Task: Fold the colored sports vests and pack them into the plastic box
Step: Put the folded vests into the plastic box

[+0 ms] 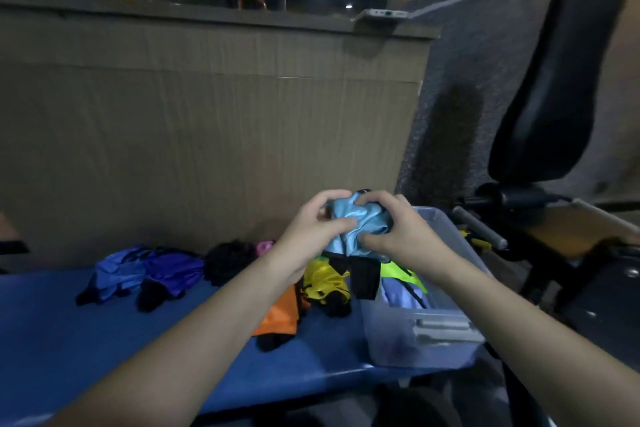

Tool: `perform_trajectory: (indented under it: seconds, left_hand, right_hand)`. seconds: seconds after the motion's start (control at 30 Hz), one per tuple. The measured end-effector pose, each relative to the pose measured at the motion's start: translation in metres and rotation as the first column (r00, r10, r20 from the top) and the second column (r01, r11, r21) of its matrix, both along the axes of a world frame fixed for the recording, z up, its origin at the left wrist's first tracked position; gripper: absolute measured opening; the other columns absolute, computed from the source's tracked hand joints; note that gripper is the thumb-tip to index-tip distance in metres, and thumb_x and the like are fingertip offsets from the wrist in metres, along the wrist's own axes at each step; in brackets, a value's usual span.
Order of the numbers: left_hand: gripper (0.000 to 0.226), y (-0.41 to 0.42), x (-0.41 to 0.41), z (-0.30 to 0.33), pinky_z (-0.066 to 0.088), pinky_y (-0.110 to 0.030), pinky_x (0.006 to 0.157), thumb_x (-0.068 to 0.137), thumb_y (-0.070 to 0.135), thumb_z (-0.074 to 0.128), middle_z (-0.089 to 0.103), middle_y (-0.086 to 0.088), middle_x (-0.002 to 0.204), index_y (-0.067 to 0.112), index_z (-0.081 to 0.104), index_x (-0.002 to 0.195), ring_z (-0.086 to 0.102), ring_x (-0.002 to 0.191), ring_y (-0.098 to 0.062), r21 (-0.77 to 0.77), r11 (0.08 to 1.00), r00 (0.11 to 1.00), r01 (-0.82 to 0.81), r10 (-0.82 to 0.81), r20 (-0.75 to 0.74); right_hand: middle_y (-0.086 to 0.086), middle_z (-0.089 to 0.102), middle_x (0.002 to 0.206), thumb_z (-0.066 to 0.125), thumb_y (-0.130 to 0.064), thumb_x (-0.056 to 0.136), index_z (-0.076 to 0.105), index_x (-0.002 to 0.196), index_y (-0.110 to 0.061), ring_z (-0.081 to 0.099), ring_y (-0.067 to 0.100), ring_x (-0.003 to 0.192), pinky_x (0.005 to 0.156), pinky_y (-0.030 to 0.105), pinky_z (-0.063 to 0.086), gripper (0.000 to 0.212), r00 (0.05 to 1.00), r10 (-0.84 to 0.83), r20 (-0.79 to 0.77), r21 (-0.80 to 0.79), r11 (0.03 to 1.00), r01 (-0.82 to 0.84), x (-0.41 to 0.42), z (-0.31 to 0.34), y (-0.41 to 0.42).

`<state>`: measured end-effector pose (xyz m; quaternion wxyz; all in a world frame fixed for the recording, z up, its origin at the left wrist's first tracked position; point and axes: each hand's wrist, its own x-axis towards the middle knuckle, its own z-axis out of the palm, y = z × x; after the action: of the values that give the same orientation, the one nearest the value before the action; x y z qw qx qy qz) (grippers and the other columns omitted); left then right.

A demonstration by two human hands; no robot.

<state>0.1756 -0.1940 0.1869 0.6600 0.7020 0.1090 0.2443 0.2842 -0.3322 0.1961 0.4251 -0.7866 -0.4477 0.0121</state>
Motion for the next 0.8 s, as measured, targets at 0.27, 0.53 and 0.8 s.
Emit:
perform_trajectory:
  seconds: [0.27, 0.53, 0.8]
  left_hand:
    - [0.040, -0.060, 0.071, -0.006, 0.056, -0.043, 0.097, 0.086, 0.017, 0.073, 0.067, -0.014, 0.118, 0.036, 0.065, 0.120, 0.071, 0.103, -0.025, 0.021, 0.987, 0.979, 0.160, -0.156, -0.134]
    - [0.036, -0.072, 0.083, -0.019, 0.055, -0.045, 0.093, 0.091, 0.024, 0.069, 0.068, -0.015, 0.107, 0.041, 0.059, 0.122, 0.070, 0.095, -0.030, 0.226, 0.958, 0.944, 0.177, -0.101, -0.314]
    - [0.049, -0.041, 0.065, -0.026, 0.037, -0.035, 0.104, 0.085, 0.047, 0.065, 0.047, 0.003, 0.125, 0.050, 0.051, 0.132, 0.042, 0.126, -0.022, 0.783, 0.610, 0.882, 0.124, 0.295, -0.369]
  right_hand:
    - [0.001, 0.047, 0.112, 0.077, -0.014, 0.074, 0.060, 0.114, -0.040, 0.059, 0.015, 0.101, 0.082, 0.027, 0.056, 0.050, 0.991, -0.115, -0.065, -0.069, 0.991, 0.111, 0.055, -0.003, -0.082]
    - [0.003, 0.050, 0.115, 0.080, -0.024, 0.070, 0.057, 0.113, -0.042, 0.064, 0.018, 0.093, 0.074, 0.028, 0.058, 0.051, 0.986, -0.091, -0.140, -0.145, 0.987, 0.071, 0.070, -0.026, -0.096]
    - [-0.003, 0.045, 0.116, 0.077, -0.042, 0.077, 0.050, 0.126, -0.047, 0.056, 0.015, 0.103, 0.098, 0.037, 0.047, 0.056, 0.993, -0.098, -0.061, -0.383, 0.921, 0.067, 0.071, -0.043, -0.081]
